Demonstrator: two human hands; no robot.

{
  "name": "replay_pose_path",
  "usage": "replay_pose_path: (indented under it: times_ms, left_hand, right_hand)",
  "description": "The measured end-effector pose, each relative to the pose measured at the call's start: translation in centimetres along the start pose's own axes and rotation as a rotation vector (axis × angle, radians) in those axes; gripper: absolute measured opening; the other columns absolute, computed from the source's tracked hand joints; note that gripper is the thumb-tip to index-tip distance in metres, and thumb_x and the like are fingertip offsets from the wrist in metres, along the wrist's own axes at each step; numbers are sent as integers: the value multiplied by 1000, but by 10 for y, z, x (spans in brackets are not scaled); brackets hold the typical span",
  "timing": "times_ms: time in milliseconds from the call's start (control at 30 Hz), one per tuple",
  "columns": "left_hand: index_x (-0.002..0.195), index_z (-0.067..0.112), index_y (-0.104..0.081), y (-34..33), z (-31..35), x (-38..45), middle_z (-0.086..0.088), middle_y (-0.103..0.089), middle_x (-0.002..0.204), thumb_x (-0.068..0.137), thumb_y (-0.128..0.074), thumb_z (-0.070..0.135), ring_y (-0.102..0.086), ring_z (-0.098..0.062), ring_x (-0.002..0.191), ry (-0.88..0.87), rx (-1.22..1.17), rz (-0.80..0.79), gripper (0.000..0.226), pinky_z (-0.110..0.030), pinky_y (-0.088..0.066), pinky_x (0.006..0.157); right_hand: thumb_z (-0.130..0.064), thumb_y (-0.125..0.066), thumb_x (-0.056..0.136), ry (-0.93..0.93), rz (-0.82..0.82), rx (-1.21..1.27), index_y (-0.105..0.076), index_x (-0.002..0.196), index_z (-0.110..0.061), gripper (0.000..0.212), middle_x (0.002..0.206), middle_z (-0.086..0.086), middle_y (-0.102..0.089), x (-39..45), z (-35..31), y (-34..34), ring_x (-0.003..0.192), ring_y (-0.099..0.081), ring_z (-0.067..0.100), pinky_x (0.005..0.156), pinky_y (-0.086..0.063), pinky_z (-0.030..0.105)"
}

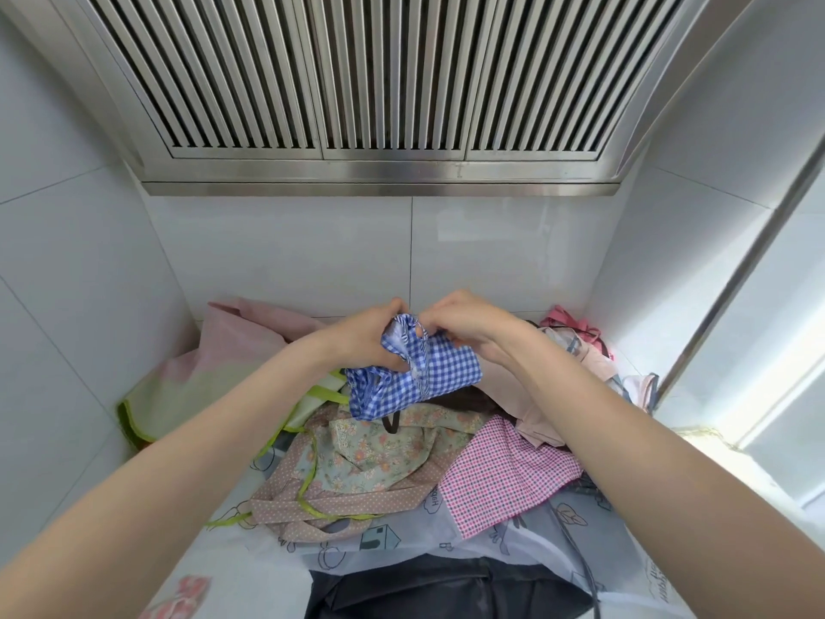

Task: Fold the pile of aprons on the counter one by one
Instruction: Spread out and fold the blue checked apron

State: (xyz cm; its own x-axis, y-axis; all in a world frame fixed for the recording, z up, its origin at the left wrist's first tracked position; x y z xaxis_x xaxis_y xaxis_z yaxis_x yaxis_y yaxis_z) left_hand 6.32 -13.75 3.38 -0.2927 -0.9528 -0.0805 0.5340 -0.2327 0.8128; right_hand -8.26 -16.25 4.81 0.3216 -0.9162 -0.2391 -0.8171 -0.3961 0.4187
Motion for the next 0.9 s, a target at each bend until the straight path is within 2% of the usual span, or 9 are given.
replay_pose_path:
  times_ms: [67, 133, 267, 367, 467, 567, 700, 800, 900]
  left_hand:
    - [116, 7, -43, -4, 4, 4, -11, -60, 105, 76, -76, 18, -57, -27, 94, -34, 136, -15, 53, -37, -44, 79]
    - [124, 6, -41, -9, 12, 8, -15, -59, 112, 78, -74, 21, -56, -29, 100, -78, 205, -36, 59, -41, -44, 84]
    - [132, 10, -38, -13, 41, 20, -8, -58, 113, 83, -69, 18, -54, -24, 100, -177, 274, -34, 58, -29, -36, 71]
    - [134, 13, -40, -7, 62, 31, -5, -55, 122, 79, -74, 16, -54, -24, 106, -215, 129, 111, 64, -28, -40, 78]
    - [127, 14, -44, -5, 87, 41, 4, -49, 112, 76, -76, 13, -50, -15, 96, -280, 48, 171, 60, -22, -34, 71]
    - [112, 9, -55, -15, 116, 55, -2, -59, 110, 76, -75, 8, -55, -20, 101, -422, 77, 103, 42, -26, -37, 77]
    - [104, 5, -60, -31, 163, 73, -1, -63, 100, 76, -73, 4, -56, -18, 94, -608, 155, -6, 30, -27, -37, 78]
    - [100, 9, -61, -37, 194, 87, 3, -62, 89, 78, -70, 2, -54, -7, 78, -626, 79, -48, 25, -23, -39, 74]
    - [110, 8, -59, -49, 227, 100, 6, -60, 92, 82, -67, 1, -55, -1, 79, -606, -35, -78, 30, -12, -41, 74]
  right_hand:
    - [-3, -56, 77, -55, -32, 94, -43, 57, -16, 27, 56, -2, -38, -1, 4, 3, 52, -29, 10, 48, -22, 21]
    - [-9, -57, 79, -116, 15, 179, -46, 60, -17, 24, 58, -4, -42, -1, 8, 9, 50, -26, 8, 45, -19, 20]
    - [-10, -57, 79, -208, 151, 200, -45, 57, -16, 26, 55, -2, -38, -6, 12, 35, 37, -25, 5, 34, -18, 17]
    - [-12, -57, 79, -209, 254, 236, -47, 62, -15, 20, 56, -1, -40, -17, 7, 68, 37, -29, 6, 35, -20, 16]
    - [-13, -60, 77, -158, 315, 196, -51, 64, -13, 16, 55, 0, -42, -35, 4, 101, 43, -32, 10, 42, -22, 18]
    - [-6, -62, 75, -114, 368, 154, -48, 62, -10, 20, 53, 3, -41, -50, 7, 125, 43, -36, 13, 45, -28, 19]
    - [-9, -59, 82, -173, 442, 344, -48, 59, -14, 26, 49, -2, -45, -71, 17, 159, 32, -35, 5, 33, -25, 13]
    - [-8, -58, 86, -155, 506, 594, -48, 61, -13, 27, 55, -1, -45, -91, 30, 192, 41, -40, 7, 30, -27, 12]
    - [-4, -59, 86, -95, 545, 535, -53, 67, -10, 21, 59, 2, -54, -110, 39, 229, 46, -50, 11, 37, -39, 17]
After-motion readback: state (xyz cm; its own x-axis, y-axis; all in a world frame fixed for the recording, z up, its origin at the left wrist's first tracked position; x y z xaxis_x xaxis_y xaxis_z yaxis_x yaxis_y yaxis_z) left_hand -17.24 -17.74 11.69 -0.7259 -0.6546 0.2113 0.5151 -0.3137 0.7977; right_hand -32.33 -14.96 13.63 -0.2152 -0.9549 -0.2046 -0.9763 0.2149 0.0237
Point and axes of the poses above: each hand's wrist, its own x-axis towards the middle knuckle, its own y-axis out of the back of the hand, z = x × y, the point moved 2 cm from there along x, towards the middle knuckle
